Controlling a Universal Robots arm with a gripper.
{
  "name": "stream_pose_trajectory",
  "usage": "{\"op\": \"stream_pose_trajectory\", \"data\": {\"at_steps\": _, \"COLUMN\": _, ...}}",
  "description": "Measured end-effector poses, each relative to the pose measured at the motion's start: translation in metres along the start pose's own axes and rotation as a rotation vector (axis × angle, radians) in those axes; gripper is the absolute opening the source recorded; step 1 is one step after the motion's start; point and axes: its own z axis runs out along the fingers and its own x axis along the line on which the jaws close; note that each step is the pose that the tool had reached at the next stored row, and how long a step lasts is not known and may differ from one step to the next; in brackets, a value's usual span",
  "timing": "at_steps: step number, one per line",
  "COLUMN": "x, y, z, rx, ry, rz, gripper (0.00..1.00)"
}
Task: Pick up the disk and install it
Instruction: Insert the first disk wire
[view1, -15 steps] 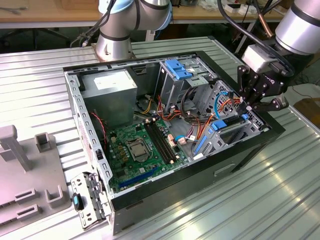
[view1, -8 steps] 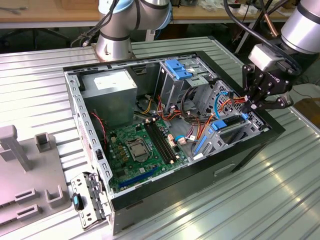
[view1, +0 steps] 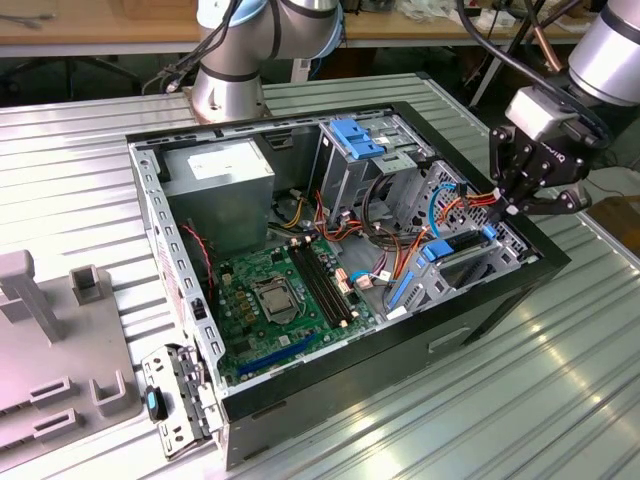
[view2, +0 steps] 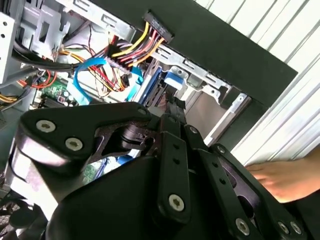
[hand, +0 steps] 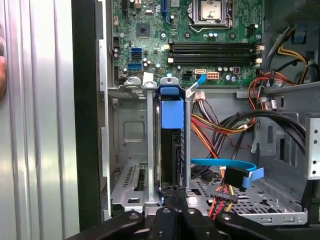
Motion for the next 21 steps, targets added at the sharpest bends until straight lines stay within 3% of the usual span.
{"op": "stream_pose_trajectory", "data": {"at_steps": 10, "x": 0.0, "y": -0.0001, "z": 0.0, "rx": -0.0082, "ry": -0.0116, "rz": -0.213, "gripper": 0.11}}
{"op": "stream_pose_trajectory", "data": {"at_steps": 14, "x": -0.0001, "y": -0.0001, "z": 0.0, "rx": -0.0123, "ry": -0.0174, "rz": -0.318, "gripper": 0.11}}
{"op": "stream_pose_trajectory", "data": {"at_steps": 21, "x": -0.0001, "y": -0.0008, "z": 0.0001, "rx": -0.0174, "ry": -0.0242, "rz": -0.45, "gripper": 0.11}}
